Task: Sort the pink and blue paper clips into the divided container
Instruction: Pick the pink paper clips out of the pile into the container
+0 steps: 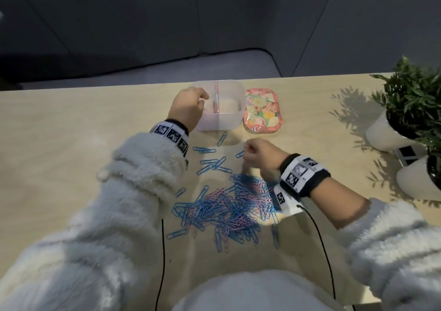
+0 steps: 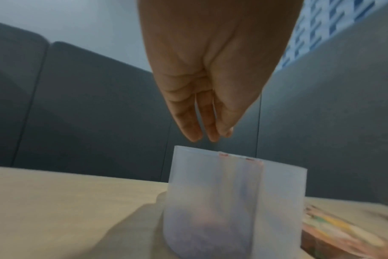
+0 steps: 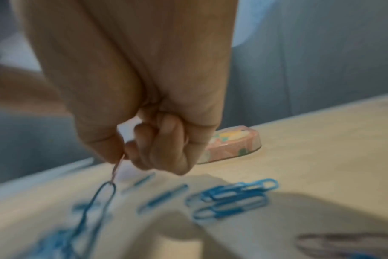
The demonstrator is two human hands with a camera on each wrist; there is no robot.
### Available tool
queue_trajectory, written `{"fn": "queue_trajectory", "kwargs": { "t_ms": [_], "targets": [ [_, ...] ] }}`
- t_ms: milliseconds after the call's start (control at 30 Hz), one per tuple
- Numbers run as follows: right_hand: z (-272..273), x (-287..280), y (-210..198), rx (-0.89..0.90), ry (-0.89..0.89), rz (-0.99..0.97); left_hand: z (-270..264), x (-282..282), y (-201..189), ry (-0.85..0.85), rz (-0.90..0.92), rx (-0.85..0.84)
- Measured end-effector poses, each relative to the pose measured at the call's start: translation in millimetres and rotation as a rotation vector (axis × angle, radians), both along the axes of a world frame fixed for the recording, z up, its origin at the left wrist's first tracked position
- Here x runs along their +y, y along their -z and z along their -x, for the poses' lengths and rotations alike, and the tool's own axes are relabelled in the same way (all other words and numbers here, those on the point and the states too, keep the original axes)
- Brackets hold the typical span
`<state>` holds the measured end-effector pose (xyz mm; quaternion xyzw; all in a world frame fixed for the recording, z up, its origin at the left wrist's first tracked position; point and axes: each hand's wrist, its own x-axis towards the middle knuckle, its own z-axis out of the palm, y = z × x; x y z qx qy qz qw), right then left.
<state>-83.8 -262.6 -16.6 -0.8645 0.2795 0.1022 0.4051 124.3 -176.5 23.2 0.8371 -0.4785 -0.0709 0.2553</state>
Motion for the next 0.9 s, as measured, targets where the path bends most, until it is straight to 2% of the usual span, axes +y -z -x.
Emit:
{"fn": "queue_trajectory", "kwargs": {
  "t_ms": [67,133,167,233,300,367,533,667,733,800,900],
  "targets": [
    [-6.4,-5.8,-17.8,-0.065,0.068,-0.21,11.2,23.6,4.6,0.023,0.111,-0.035],
    [-13.3,-8.5,-33.8,-0.108,0.126,-0.358,28.1,47.6,12.3,-0.003,0.104,0.0],
    [-17.7,-8.2,-39.6,-0.139,0.149,-0.424,38.4,57.9,16.5,-0.006,0.082,0.054],
    [-27.6,-4.0,-45.2,-0.207,0.191,-0.53,59.4,70.3,24.8,0.032,0.027,0.265],
    [-38.7,2.3,-43.5,-0.243,0.222,-0.546,75.2,72.1,32.3,0.091,-0.003,0.54],
    [-47.0,9.6,-41.4,-0.226,0.251,-0.489,83.7,67.8,38.6,0.087,0.049,0.726],
    [-52.4,20.2,-43.7,-0.224,0.252,-0.366,86.9,64.9,44.7,-0.032,0.213,0.826],
    [-45.9,15.3,-37.9,-0.282,0.313,-0.308,82.1,72.7,43.5,-0.149,0.298,0.841],
    [-41.9,15.9,-31.8,-0.298,0.365,-0.308,81.8,74.6,39.8,-0.167,0.307,0.796],
    [-39.8,21.2,-24.8,-0.308,0.428,-0.377,83.1,74.4,37.3,-0.138,0.227,0.6],
    [-42.5,32.8,-16.9,-0.328,0.55,-0.59,85.7,72.4,33.6,-0.052,0.038,0.196]
  ]
}}
